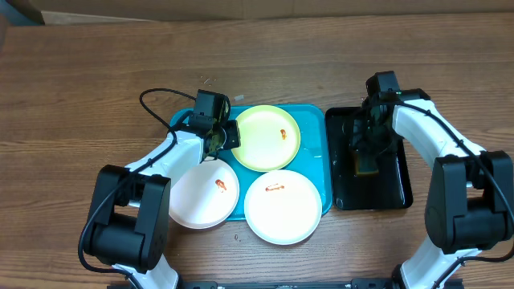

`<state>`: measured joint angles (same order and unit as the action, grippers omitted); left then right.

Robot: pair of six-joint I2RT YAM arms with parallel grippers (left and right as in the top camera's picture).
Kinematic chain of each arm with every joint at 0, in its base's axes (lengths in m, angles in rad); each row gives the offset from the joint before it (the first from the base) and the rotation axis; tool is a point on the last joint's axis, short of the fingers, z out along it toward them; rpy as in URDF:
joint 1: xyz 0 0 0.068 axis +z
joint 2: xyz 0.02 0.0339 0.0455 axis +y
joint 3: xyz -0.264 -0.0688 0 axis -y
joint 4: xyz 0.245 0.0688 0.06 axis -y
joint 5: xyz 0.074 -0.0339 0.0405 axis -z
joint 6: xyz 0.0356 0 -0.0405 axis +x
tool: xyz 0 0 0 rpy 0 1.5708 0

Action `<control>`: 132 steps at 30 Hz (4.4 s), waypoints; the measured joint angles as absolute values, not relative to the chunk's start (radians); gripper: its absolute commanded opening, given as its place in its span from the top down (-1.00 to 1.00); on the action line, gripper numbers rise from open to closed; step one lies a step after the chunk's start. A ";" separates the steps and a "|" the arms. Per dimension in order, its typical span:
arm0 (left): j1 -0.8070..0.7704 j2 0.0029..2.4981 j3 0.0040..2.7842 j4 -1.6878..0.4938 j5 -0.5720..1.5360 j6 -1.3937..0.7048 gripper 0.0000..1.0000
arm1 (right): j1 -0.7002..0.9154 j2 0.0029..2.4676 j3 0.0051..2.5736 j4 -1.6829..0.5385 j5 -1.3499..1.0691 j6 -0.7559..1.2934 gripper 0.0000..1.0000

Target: Clean dirty plates on tray and stack at the side

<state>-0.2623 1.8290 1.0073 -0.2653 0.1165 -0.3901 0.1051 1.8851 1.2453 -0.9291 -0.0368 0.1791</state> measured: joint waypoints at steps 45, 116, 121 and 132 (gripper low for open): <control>-0.262 1.829 1.007 -0.254 0.123 -0.390 0.69 | 0.105 1.885 1.384 -1.085 -0.035 0.156 0.92; -0.262 1.829 1.007 -0.254 0.127 -0.390 0.91 | 0.635 2.028 1.638 -0.921 0.270 0.210 0.93; -0.262 1.829 1.007 -0.255 0.127 -0.390 0.90 | 0.630 2.101 1.636 -0.920 0.286 0.211 0.93; -0.262 1.829 1.007 -0.254 0.132 -0.390 0.91 | 0.599 2.181 1.636 -0.913 0.284 0.281 0.92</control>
<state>-0.2623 1.8294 1.0073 -0.2543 0.1322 -0.3901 0.5991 2.1811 1.6360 -0.9134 0.2840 0.2810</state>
